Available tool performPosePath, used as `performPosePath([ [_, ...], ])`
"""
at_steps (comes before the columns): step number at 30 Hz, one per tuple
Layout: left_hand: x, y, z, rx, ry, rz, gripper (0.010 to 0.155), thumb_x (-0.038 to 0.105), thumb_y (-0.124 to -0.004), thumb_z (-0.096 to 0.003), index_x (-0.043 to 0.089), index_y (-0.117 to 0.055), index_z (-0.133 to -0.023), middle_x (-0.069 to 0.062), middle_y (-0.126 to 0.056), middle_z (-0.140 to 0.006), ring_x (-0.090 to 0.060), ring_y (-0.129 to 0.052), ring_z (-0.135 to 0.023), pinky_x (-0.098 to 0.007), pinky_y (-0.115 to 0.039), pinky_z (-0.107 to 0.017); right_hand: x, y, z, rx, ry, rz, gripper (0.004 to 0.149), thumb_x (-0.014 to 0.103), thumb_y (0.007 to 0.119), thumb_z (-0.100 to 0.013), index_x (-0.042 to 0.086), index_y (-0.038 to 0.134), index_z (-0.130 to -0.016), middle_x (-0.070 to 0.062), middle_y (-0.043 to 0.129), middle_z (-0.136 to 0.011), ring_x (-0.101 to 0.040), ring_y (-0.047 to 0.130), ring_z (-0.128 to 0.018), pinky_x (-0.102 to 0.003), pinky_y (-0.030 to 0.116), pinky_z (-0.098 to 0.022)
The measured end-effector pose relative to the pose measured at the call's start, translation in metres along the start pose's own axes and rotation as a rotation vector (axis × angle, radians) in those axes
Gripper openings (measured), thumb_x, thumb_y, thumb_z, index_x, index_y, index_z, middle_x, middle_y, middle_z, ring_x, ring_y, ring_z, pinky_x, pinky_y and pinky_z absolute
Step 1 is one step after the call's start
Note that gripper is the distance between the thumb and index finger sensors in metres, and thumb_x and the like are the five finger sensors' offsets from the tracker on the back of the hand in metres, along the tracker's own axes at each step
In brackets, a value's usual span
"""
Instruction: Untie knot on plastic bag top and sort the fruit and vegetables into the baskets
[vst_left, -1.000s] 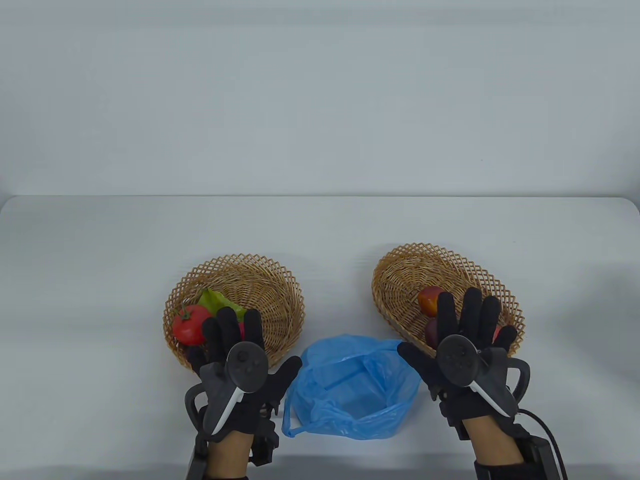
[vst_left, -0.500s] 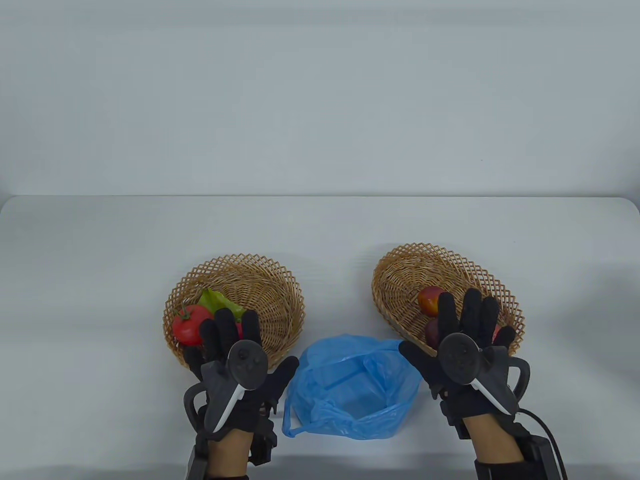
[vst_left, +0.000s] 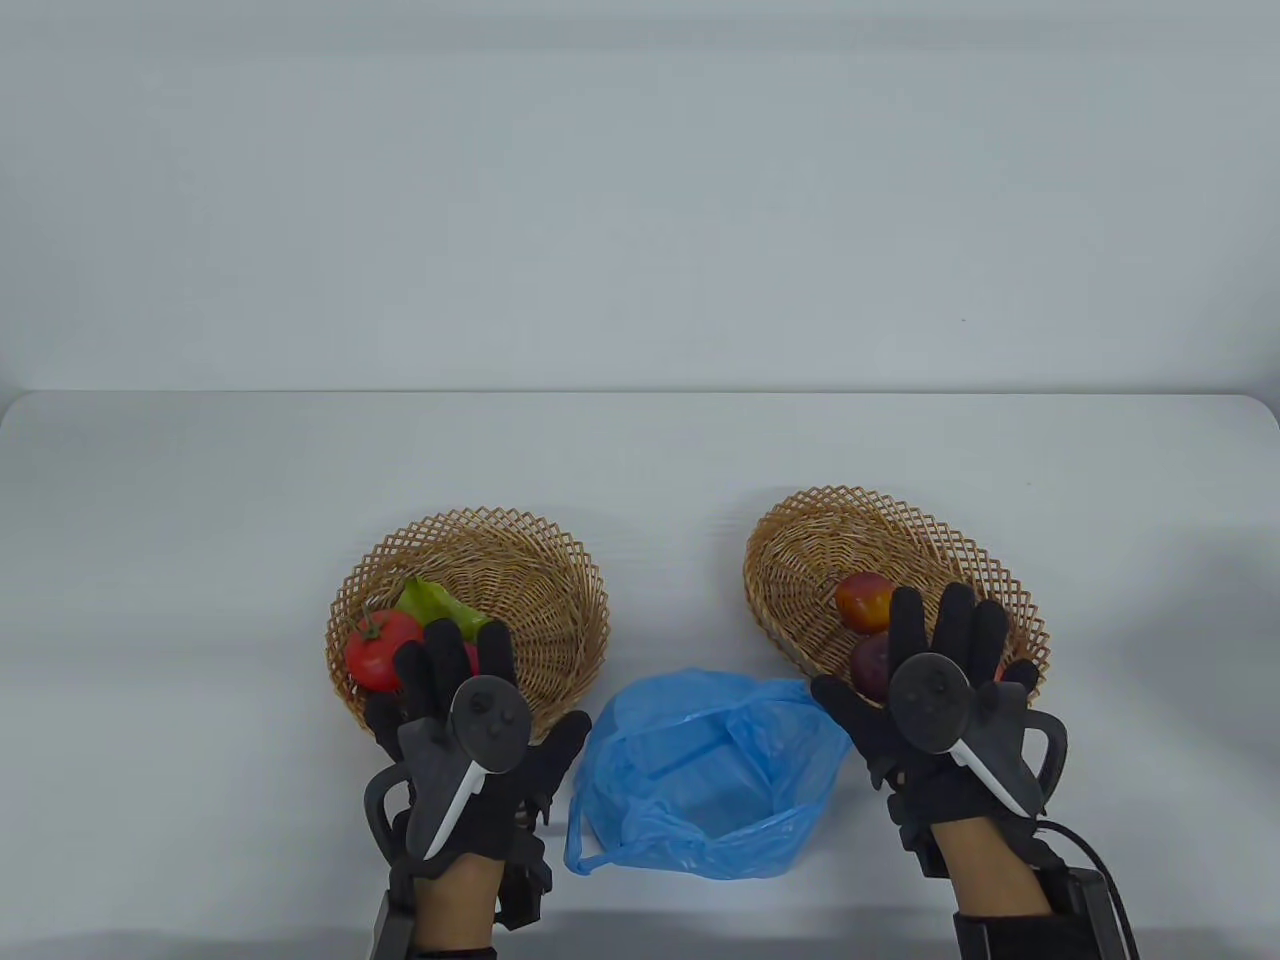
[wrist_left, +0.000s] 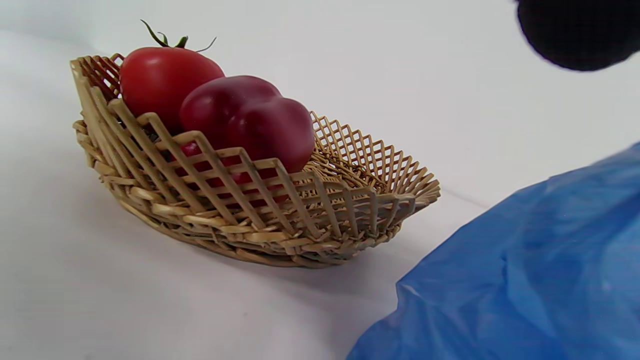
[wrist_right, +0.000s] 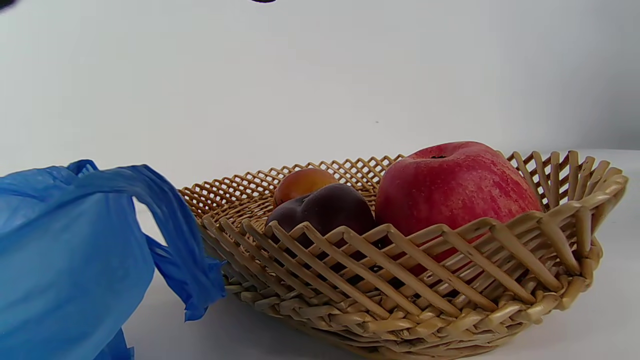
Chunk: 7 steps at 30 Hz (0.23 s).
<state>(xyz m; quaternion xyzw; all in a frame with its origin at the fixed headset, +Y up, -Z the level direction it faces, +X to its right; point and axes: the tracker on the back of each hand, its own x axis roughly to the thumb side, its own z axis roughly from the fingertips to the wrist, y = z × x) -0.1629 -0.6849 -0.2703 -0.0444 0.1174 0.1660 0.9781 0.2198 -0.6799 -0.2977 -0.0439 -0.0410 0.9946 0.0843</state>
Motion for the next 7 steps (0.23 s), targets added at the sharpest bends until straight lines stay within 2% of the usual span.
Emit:
performPosePath([
  [7,-0.0038,-0.0016,-0.0033,-0.025,0.026,0.011,0.106,0.080,-0.066,-0.0335,0.041,-0.002,-0.108,0.000,0.014,-0.118,-0.039,0.007,-0.116,-0.075,0.000,-0.076,0.0016,0.0004,0.0004,-0.004,-0.002,0.018,0.103,0.084,0.052,-0.038,0.025,0.007,-0.110,-0.023,0.000,-0.115,-0.050,-0.006,-0.101,-0.082,0.017,-0.062],
])
